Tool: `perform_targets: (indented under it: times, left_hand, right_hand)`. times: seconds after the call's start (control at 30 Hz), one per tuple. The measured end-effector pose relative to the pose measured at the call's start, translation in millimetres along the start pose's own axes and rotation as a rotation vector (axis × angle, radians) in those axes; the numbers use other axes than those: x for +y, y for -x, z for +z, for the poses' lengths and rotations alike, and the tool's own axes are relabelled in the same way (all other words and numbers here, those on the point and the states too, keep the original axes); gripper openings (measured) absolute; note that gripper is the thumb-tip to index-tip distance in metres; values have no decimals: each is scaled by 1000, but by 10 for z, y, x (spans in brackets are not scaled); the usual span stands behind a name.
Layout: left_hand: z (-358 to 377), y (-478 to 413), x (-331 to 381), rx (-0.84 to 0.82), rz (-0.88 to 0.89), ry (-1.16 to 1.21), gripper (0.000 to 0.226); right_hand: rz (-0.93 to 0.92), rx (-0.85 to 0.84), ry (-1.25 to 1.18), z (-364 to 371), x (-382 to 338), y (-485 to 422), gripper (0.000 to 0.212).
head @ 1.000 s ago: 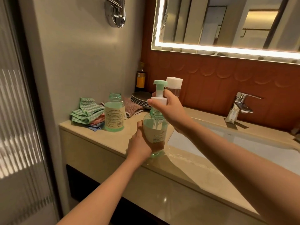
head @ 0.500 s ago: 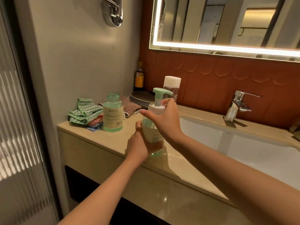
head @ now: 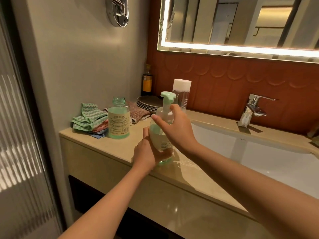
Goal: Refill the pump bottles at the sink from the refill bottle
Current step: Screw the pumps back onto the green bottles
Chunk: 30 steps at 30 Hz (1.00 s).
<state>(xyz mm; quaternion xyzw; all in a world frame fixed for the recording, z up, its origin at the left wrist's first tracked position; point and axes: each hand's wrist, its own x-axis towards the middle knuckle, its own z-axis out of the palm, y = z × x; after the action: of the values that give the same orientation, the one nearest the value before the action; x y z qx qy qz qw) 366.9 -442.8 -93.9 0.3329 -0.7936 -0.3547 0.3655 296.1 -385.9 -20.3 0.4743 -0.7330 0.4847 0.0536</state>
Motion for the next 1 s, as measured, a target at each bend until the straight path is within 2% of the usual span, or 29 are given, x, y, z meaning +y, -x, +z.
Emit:
perform_targets:
  times: [0.07, 0.13, 0.23, 0.27, 0.33, 0.47, 0.53, 0.63, 0.7, 0.73, 0.8, 0.93, 1.0]
  left_hand:
    - [9, 5, 2, 11, 2, -6, 82]
    - [16, 7, 4, 28, 5, -20, 81]
    - [24, 5, -9, 40, 4, -42, 87]
    - [28, 1, -19, 36, -4, -38, 88]
    - [26, -13, -19, 16, -23, -44, 89]
    - [14, -17, -5, -3, -10, -23, 83]
    - [11, -5, 3, 3, -5, -20, 84]
    - [9, 7, 9, 10, -2, -29, 84]
    - [9, 1, 6, 15, 7, -36, 84]
    - [10, -2, 5, 15, 11, -35, 85]
    - [11, 0, 5, 14, 16, -22, 87]
    - [22, -1, -12, 24, 21, -17, 81]
    - [28, -5, -14, 25, 12, -8, 83]
  right_hand:
    - [29, 36, -16, -25, -5, -60, 71]
    - [40, -51, -139, -69, -42, -126, 76]
    - [24, -244, -254, -103, -78, -125, 54]
    - [17, -248, -249, -98, -70, -93, 49]
    - [-19, -164, -159, -88, -50, -15, 44]
    - [-110, 118, 217, -89, 28, 85, 54]
    - [-127, 184, 200, -110, 40, 28, 55]
    - [-70, -29, -60, -91, -17, -109, 60]
    - [-25, -174, -131, -61, -52, -129, 50]
    - [-15, -189, -148, -45, -42, -108, 45]
    - [-37, -120, -122, -41, 3, -20, 42]
    - [-163, 167, 94, -99, 81, 96, 37]
    - [-141, 185, 79, -142, 64, 35, 38]
